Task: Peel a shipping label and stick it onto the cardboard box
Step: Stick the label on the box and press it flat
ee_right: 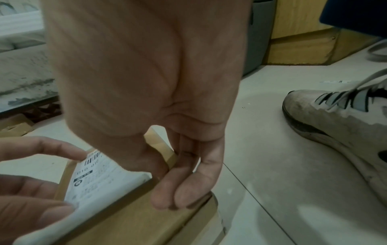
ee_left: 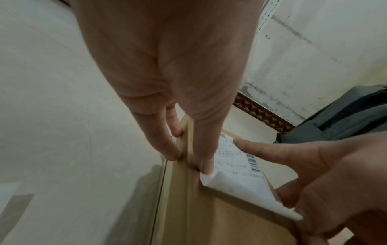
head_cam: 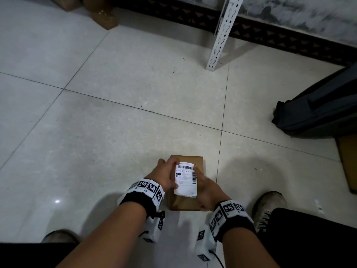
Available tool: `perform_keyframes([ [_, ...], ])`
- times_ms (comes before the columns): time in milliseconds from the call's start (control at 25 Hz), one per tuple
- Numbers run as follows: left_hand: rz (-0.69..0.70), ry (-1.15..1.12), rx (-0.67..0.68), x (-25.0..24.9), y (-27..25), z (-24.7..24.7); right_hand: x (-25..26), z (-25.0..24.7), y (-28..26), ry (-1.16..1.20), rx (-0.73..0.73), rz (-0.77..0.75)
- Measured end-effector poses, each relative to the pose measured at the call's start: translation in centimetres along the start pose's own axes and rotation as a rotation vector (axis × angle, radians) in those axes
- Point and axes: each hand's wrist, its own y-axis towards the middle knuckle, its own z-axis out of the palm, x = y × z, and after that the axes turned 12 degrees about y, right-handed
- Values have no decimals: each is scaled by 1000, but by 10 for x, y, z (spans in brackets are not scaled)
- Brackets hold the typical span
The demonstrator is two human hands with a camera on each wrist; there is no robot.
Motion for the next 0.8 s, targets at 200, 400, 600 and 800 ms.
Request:
perform_keyframes([
  [200, 15, 82, 67, -1, -7, 0, 4, 0, -2, 46, 4, 13],
  [400, 10, 204, 126, 5, -11, 5, 0, 2, -10, -30, -68, -42],
  [600, 10, 477, 136, -4, -13, 0, 7, 20, -11, -156, -193, 20],
  [800, 27, 530, 119, -11, -16, -4, 4, 49, -9, -545, -229, -24],
])
